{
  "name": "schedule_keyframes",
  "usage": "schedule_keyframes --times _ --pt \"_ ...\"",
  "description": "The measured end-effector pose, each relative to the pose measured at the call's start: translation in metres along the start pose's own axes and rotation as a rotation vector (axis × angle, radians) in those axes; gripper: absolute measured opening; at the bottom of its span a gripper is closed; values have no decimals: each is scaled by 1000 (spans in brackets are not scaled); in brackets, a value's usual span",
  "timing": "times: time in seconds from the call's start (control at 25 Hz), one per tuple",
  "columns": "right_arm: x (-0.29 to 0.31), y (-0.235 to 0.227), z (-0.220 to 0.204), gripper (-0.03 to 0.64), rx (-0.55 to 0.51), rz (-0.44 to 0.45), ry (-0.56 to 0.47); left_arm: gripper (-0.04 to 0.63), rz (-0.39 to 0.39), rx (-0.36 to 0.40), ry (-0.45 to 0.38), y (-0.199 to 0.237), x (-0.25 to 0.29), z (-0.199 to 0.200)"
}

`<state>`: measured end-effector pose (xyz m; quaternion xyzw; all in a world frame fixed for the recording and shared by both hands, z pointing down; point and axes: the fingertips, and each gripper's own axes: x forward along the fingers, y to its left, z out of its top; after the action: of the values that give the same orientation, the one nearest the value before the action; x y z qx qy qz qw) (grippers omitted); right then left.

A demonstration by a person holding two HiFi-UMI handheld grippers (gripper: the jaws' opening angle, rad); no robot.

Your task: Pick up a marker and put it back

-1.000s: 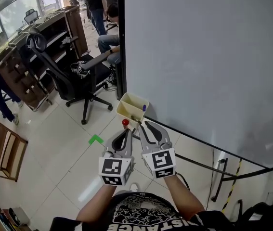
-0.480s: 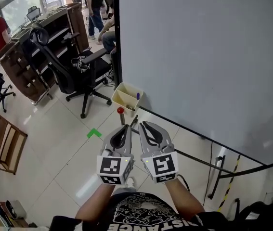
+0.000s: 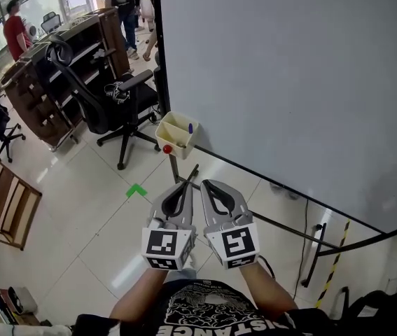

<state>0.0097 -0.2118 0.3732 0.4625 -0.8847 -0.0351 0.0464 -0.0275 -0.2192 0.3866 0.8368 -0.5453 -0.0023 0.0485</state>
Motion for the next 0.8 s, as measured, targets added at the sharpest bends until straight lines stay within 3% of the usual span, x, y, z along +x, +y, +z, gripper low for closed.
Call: schedule_keyframes --times 0.8 --pt "-47 23 7 0 15 46 -36 5 36 20 -25 -29 -45 2"
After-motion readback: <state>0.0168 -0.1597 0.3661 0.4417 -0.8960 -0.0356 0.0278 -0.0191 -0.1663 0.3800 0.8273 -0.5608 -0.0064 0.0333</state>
